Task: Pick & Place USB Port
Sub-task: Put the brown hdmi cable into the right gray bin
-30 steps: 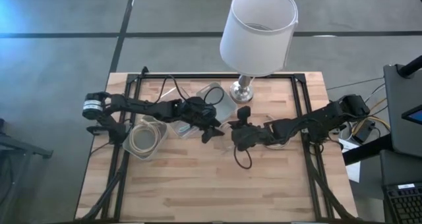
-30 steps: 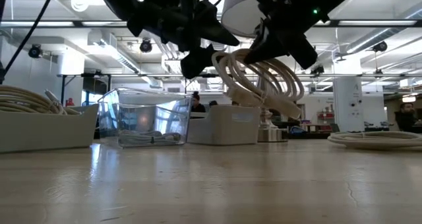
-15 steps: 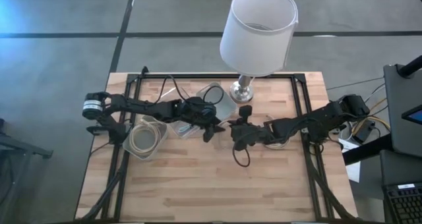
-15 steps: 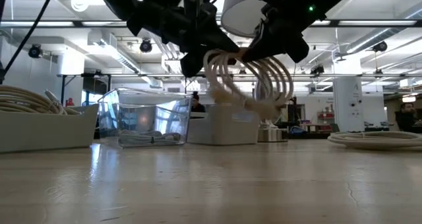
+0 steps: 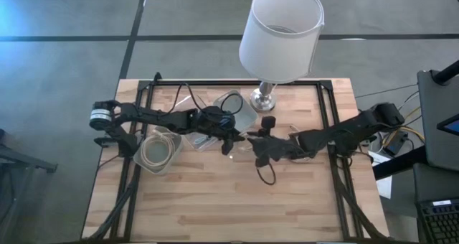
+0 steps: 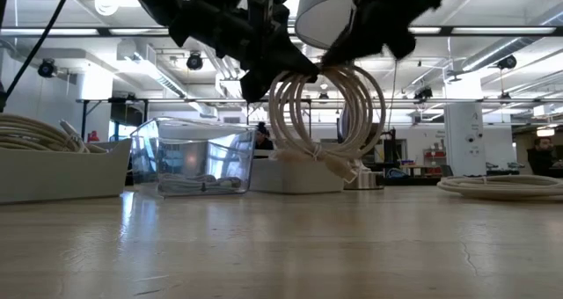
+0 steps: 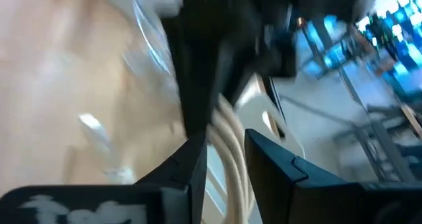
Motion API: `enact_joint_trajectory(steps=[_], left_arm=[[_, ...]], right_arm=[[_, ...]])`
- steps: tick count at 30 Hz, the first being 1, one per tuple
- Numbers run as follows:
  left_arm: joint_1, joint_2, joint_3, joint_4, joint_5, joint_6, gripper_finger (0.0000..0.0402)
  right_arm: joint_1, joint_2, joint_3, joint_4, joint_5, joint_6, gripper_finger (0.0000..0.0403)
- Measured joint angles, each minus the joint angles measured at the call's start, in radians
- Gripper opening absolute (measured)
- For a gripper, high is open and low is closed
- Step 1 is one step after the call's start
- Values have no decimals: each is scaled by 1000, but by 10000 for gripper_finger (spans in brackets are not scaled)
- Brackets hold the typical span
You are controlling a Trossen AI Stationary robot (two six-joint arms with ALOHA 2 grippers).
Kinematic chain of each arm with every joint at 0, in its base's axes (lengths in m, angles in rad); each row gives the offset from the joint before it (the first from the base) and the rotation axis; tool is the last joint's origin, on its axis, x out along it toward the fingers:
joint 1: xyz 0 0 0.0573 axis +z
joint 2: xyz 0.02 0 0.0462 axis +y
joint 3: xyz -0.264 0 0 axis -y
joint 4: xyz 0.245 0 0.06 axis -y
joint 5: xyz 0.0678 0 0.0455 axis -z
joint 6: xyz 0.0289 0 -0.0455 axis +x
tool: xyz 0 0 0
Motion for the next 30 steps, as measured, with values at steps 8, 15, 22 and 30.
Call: enact_joint_trajectory(steps=[8,15,22,30], left_arm=[[2,0,44,6,-7,4,47],[17,0,138,-57,-26,87,47],[64,-2,284,-372,-198,252,47],[136,-3,309,-412,-137,374,48]], right_arm=[[67,-114,30,-139,80,116,109],[93,-214,22,-445,158,390,101],[96,-251,12,-517,157,482,88],[96,-237,11,-514,156,471,74]])
